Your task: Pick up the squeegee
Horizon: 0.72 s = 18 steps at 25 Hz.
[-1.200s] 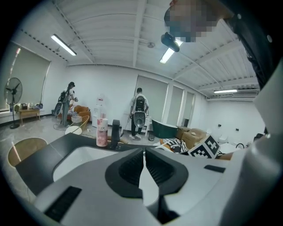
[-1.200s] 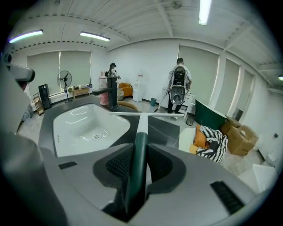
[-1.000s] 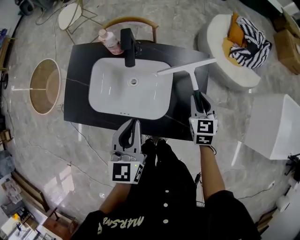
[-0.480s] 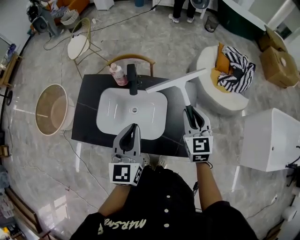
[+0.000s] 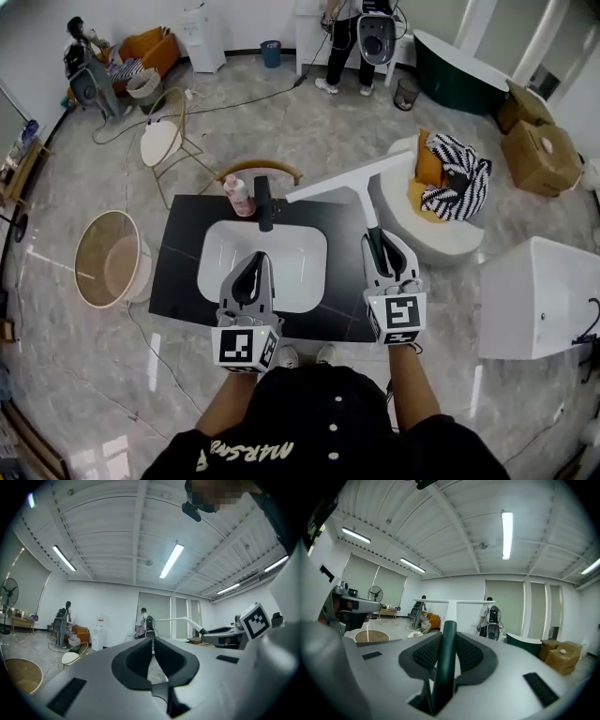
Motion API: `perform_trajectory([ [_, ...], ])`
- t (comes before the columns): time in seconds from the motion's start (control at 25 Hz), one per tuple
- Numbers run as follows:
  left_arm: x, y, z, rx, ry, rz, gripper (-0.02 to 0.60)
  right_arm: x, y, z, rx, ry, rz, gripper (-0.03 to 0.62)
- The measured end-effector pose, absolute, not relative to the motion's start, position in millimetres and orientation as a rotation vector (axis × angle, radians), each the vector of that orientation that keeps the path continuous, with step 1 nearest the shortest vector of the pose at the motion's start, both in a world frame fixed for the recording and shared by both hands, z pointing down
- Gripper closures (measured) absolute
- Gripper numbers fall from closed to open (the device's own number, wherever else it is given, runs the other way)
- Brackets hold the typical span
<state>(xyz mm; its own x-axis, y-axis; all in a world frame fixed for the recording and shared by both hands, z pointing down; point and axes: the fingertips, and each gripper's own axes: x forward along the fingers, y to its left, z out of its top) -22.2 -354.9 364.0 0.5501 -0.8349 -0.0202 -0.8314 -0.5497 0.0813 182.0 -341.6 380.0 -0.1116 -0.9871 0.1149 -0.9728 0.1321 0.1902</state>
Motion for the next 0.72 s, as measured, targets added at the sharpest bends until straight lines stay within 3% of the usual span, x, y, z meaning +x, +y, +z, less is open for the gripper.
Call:
perform_trajectory([
  [0.72,-19,-354,326,2.783,-1.436,-0.182,0.557,191,-315,314,2.155,-2.234,-0.290,0.505],
])
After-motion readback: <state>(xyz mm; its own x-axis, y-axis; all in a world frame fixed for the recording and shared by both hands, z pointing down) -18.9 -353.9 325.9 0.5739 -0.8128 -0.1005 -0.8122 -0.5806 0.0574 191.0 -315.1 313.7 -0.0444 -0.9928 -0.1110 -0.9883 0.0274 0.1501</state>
